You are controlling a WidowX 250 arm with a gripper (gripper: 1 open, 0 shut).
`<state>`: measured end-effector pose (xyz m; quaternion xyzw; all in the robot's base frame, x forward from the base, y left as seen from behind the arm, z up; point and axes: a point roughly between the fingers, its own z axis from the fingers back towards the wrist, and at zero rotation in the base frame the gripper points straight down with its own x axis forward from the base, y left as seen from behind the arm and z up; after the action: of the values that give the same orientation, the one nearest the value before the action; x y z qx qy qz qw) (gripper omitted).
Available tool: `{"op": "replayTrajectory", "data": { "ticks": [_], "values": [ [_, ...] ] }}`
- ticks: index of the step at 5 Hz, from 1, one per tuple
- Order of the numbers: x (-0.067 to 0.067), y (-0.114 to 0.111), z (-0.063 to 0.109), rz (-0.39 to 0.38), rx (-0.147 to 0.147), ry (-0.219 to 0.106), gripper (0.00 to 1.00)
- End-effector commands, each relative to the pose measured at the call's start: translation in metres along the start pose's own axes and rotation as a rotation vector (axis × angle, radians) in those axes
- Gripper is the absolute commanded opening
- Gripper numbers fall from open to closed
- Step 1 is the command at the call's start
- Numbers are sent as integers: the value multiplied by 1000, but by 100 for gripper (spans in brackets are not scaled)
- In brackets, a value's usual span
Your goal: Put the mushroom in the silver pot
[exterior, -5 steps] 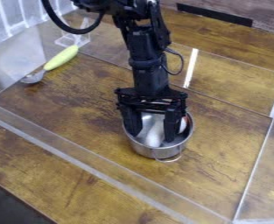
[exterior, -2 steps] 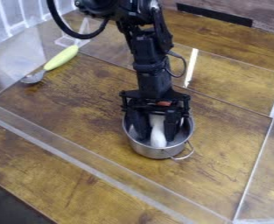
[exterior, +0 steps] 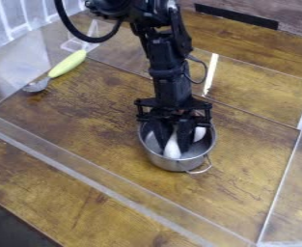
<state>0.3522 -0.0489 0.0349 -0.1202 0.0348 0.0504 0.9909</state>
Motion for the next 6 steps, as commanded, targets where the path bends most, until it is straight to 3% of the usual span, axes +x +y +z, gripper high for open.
{"op": "replayTrajectory", "data": {
  "ticks": [1,3,5,6],
  "values": [
    [9,-4,24,-19,-14,-66,100],
    [11,-9,62,-35,-11,-127,100],
    [11,-15,129,-45,2,-225,100],
    [4,-11,140,-45,26,-266,100]
  ]
}}
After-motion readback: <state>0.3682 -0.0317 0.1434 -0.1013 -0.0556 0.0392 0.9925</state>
